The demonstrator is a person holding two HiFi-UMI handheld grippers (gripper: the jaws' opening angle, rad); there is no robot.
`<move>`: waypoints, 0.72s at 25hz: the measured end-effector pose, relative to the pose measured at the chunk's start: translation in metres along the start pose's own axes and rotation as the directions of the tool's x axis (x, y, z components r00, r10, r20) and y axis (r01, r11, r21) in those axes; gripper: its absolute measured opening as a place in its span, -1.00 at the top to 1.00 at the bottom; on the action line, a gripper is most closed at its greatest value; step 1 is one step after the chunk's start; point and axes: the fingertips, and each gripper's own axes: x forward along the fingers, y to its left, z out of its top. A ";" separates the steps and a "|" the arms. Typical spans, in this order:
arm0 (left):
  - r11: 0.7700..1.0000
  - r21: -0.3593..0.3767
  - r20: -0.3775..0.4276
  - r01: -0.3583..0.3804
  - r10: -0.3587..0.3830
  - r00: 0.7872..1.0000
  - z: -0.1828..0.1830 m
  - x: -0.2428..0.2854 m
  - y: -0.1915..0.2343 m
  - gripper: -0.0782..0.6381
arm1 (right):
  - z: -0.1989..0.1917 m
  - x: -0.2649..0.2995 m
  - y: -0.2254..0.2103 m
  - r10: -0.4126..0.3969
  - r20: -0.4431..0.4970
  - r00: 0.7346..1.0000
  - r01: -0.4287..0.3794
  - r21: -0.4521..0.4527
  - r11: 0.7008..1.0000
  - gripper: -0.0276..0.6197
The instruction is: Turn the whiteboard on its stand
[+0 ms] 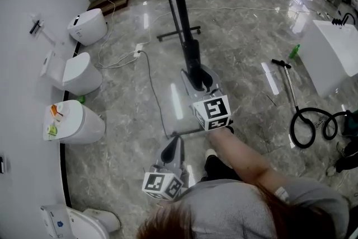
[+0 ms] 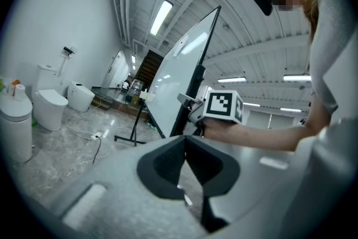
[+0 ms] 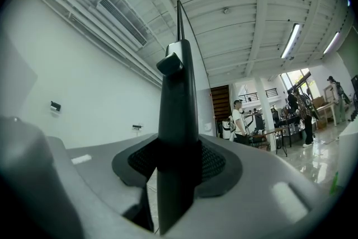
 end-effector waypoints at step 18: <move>0.998 0.014 0.005 0.058 -0.058 0.998 -0.014 -0.046 -0.032 0.79 | 0.009 -0.060 0.025 -0.004 0.023 1.000 0.005 -0.011 1.000 0.42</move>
